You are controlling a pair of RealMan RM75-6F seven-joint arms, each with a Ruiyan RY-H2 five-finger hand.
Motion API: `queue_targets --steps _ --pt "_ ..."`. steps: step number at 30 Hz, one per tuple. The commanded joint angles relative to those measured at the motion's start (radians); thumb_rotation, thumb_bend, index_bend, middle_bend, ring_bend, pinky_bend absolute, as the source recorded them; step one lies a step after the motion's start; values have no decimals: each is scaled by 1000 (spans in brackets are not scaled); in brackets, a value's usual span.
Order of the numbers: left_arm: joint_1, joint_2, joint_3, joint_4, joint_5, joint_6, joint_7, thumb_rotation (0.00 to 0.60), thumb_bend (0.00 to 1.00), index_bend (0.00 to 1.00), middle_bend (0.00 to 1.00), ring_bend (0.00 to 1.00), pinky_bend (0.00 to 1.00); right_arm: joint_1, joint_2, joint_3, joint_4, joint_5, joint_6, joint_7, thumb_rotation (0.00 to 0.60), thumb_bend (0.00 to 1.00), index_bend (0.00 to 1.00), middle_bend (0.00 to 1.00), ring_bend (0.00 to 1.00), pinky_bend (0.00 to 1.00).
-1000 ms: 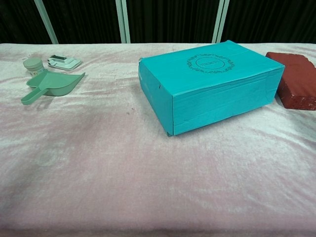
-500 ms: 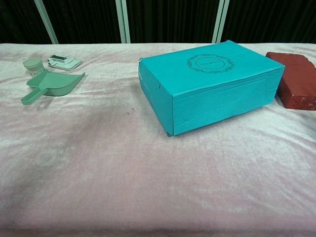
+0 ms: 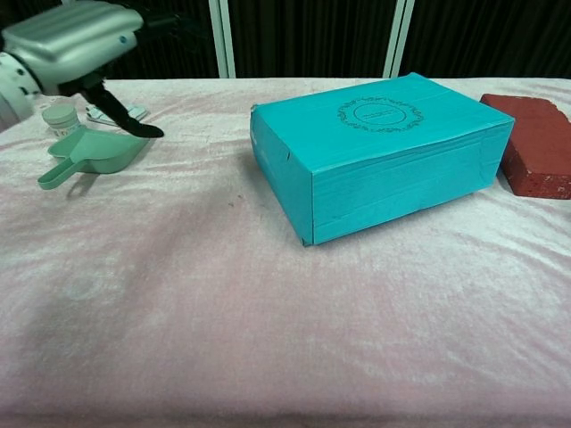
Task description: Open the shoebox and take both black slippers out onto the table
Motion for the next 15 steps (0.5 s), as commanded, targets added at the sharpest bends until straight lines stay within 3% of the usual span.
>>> queue_targets --steps 1,7,15 --pt "-73 -96 -12 95 -29 -54 27 600 48 133 195 100 106 -2 2 0 3 3 -3 3 600 350 0 35 10 208" --pt "-146 -223 -24 225 -61 -89 41 600 48 133 192 100 106 -5 7 5 12 13 -13 10 600 349 0 31 9 208" --pt "-210 -321 -38 358 -100 -112 33 600 51 135 193 100 106 -11 7 8 20 18 -16 17 600 350 0 31 9 208"
